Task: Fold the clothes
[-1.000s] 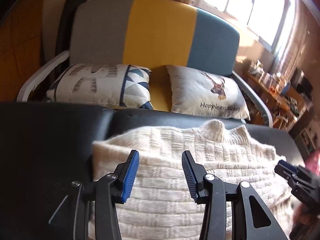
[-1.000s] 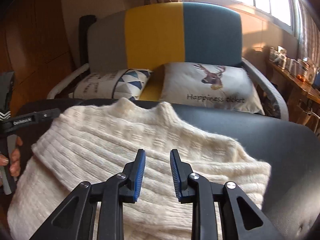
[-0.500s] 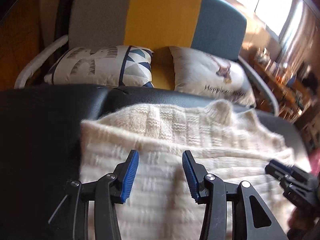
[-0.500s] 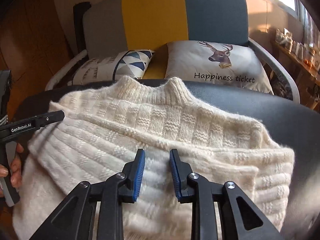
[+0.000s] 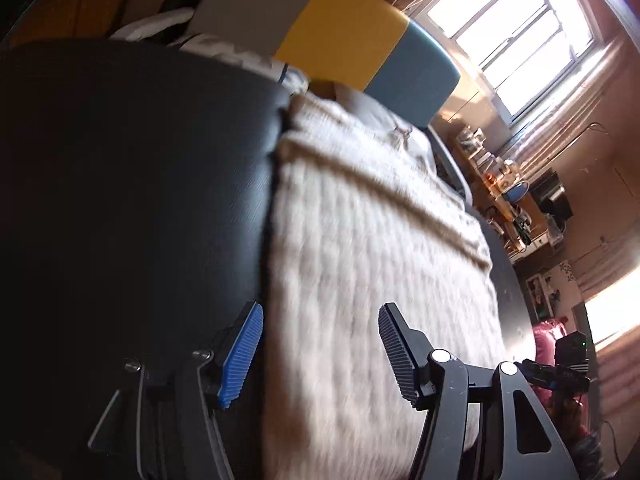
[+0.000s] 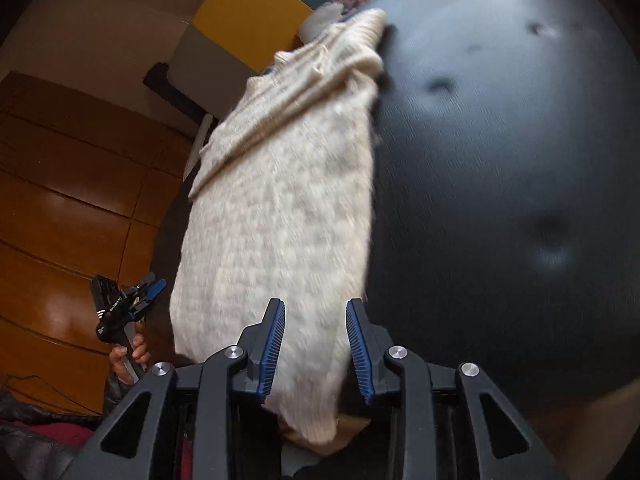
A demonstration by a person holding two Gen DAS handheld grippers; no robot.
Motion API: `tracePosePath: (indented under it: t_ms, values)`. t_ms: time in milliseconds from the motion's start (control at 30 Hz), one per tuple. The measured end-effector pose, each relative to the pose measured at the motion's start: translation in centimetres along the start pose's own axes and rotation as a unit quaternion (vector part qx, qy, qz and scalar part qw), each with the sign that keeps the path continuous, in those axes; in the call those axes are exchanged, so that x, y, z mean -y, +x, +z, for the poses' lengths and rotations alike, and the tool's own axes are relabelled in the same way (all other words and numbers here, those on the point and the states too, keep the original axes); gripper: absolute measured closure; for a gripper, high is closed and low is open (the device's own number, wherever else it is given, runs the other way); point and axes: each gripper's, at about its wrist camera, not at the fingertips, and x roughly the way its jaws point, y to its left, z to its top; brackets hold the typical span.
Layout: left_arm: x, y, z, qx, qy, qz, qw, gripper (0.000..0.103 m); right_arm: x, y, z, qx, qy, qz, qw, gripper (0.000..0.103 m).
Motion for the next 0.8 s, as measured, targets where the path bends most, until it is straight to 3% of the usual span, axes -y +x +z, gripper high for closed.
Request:
tracePosePath:
  t_ms: [67,133,300,533,600,667,767,800]
  values:
    - [0.0,-0.2,-1.0,-0.005,0.006,-0.003,1.0,0.04,0.9,0.4,-1.7,-0.005,0.015,0.001,1.0,0.07]
    - [0.0,-0.4,-2.0,-0.01,0.013,-0.006,0.9998,0.039,1.4,0.6,-2.4,0.006,0.03,0.033,0.999,0.069]
    - [0.1,-0.9,-4.6,-0.022,0.029,-0.013,0.9992,0.033,0.9,2.8,-1.8,0.003,0.033,0.082,0.996,0.069]
    - [0.3,-1.1,-5.9,-0.021,0.05,-0.007,0.9985,0.033,-0.8,4.0,-1.6,0.02,-0.013,0.073,0.997,0.069]
    - [0.5,-0.9,-5.8,-0.018,0.048,-0.009,0.9986,0.035,-1.2,4.0,-1.8,0.029,-0.026,0.068,0.997,0.069]
    - [1.0,0.1,-5.5,-0.035,0.046,-0.02,0.9981,0.045,-1.9,4.2,-2.3,0.038,-0.04,0.061,0.997,0.068]
    - [2.1,1.4,-5.7,-0.046,0.082,0.017,0.9954,0.046,-1.8,4.1,-2.6,0.034,-0.036,0.069,0.996,0.069]
    - [2.1,1.5,-5.6,-0.044,0.082,0.028,0.9952,0.053,-1.8,4.1,-2.5,0.033,-0.038,0.064,0.997,0.071]
